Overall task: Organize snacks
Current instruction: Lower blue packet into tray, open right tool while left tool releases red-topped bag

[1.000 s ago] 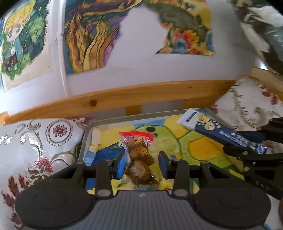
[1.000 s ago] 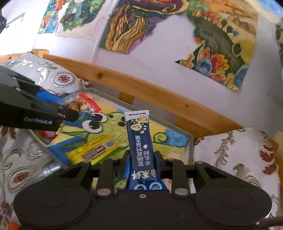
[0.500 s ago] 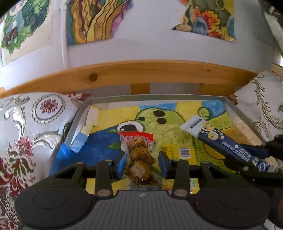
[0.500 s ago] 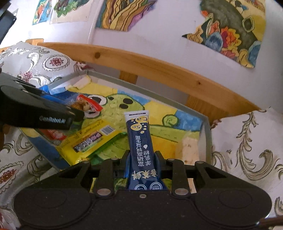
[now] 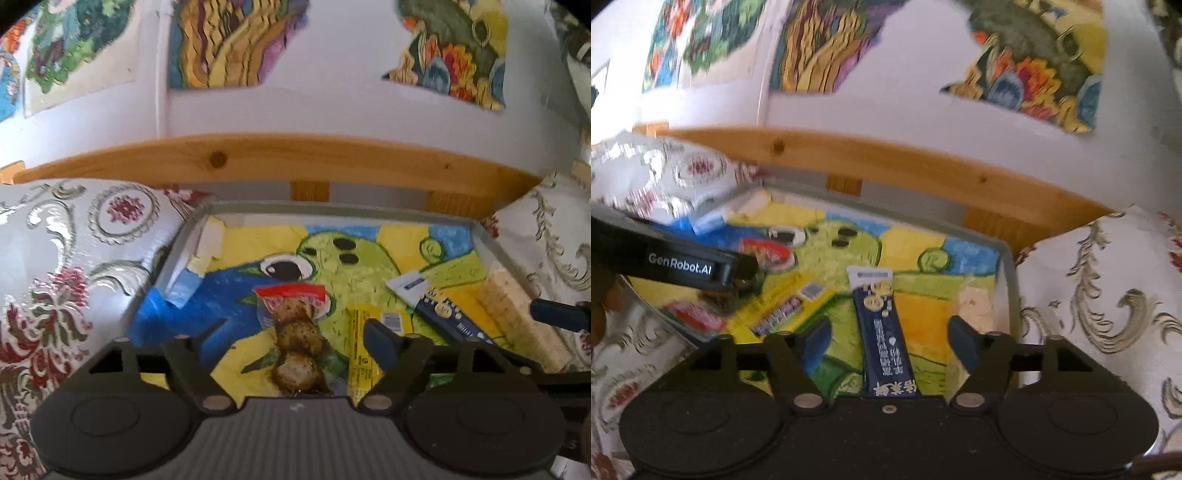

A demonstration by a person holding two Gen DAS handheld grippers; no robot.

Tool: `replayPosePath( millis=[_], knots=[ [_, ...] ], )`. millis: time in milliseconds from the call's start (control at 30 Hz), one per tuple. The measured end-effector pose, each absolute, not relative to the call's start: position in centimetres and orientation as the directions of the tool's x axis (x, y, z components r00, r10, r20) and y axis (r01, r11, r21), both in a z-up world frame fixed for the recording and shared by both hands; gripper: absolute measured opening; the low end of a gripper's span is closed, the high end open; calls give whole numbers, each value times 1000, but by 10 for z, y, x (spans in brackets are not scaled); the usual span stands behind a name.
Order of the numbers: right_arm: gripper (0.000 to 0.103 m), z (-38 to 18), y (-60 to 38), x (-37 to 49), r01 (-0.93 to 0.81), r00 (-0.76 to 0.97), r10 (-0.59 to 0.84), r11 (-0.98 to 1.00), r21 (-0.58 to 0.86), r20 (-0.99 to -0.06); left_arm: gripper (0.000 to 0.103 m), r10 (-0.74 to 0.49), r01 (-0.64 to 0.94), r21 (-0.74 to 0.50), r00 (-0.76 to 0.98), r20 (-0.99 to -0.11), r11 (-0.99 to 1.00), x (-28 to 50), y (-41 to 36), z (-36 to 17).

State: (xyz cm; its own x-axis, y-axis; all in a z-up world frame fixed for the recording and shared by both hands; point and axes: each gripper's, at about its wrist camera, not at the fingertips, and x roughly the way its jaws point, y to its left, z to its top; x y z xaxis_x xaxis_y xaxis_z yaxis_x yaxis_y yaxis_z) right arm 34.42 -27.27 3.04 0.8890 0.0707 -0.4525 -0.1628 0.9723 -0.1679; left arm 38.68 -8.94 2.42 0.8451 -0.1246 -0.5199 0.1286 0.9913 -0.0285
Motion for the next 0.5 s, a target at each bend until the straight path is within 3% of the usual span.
replayPosePath(
  millis=[233, 333, 500],
  knots=[
    [88, 55, -277, 304, -123, 934, 69, 983, -134, -351, 101, -91, 76, -50, 896, -435, 996, 352, -76, 41],
    [97, 64, -280, 286, -104, 943, 66, 990, -98, -326, 102, -86, 66, -63, 910, -405, 996, 334, -69, 49],
    [101, 76, -280, 252, -95, 953, 70, 993, -71, -296, 102, -88, 62, -83, 925, -369, 995, 298, -58, 58]
  ],
)
